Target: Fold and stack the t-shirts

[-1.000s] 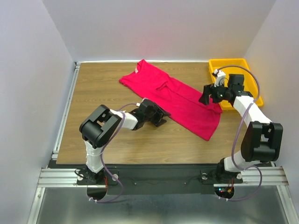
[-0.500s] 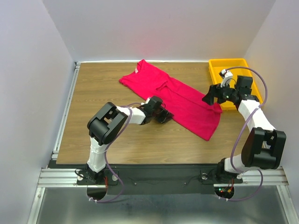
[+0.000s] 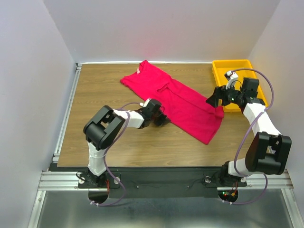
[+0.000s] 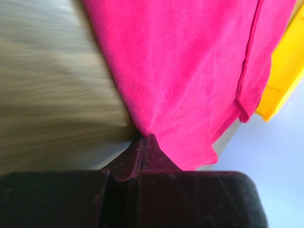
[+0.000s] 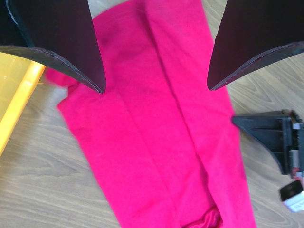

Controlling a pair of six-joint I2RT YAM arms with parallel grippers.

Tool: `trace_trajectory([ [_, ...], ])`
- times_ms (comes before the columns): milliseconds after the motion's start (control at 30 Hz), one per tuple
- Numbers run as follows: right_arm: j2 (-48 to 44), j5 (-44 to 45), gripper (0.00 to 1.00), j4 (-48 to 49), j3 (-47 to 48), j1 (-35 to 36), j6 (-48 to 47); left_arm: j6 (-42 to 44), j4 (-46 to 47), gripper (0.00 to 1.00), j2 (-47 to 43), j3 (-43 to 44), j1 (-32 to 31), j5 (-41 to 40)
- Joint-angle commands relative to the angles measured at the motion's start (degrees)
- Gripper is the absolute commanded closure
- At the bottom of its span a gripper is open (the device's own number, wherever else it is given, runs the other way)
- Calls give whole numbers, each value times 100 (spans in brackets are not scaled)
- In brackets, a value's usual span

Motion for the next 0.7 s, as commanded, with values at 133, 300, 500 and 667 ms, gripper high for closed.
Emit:
trace_trajectory([
  [133,-218,-130,7,302,-34,-47,-77,1413,-972,100,-1424,-1447,584,-137],
  [300,-218,-287,7,284,-61,-47,-112,2063,-1314,100,-2155,-2107,1015,363],
  [500,-121,-673,8,-31,-17,-38,-365,2696,-1675,88,-2779,-2204,1516,750],
  [667,37,-991,8,-717,176,-47,-1200,3066,-1903,61,-3377,-2108,1587,1190],
])
